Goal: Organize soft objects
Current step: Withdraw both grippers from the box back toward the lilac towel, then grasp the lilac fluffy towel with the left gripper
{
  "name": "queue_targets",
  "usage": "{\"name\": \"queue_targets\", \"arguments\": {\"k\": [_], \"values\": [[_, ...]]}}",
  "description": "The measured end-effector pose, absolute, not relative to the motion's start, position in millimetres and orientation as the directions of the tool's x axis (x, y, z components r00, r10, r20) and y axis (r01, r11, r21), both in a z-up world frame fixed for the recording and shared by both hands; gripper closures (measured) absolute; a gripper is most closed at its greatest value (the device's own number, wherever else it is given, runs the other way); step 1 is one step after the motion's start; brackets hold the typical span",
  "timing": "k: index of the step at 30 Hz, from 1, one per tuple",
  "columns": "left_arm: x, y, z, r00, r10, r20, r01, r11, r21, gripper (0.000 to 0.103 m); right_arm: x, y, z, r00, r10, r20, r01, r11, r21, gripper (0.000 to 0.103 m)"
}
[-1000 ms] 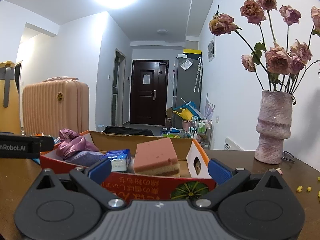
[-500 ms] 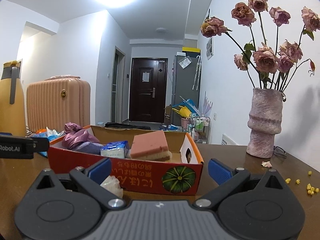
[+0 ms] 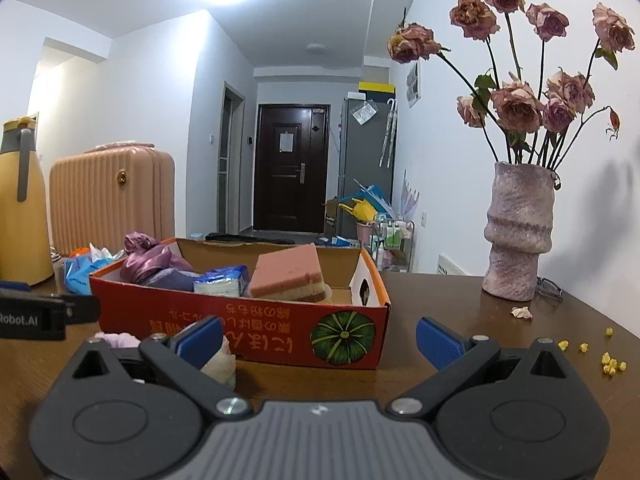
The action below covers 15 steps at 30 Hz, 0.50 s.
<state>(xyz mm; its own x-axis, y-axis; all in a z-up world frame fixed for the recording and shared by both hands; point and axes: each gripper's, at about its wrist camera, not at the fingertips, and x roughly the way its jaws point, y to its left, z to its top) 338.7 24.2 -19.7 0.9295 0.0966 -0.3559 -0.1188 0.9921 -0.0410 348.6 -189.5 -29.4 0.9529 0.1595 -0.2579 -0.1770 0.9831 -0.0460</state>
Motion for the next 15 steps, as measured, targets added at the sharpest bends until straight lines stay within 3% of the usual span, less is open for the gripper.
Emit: {"name": "queue_targets", "arguments": {"k": [7, 15], "values": [[345.2, 12.8, -30.8, 0.902, 0.016, -0.432, -0.050, 0.996, -0.068, 0.000, 353.5, -194.7, -29.0, 0.954, 0.119, -0.275, -0.135, 0.990, -0.039, 0.000], [352.9, -6.5, -35.3, 0.887, 0.012, -0.462, -0.051, 0.996, -0.073, 0.000, 360.1, -204.4, -29.7, 0.949, 0.097, -0.299, -0.105, 0.994, -0.009, 0.000]]}}
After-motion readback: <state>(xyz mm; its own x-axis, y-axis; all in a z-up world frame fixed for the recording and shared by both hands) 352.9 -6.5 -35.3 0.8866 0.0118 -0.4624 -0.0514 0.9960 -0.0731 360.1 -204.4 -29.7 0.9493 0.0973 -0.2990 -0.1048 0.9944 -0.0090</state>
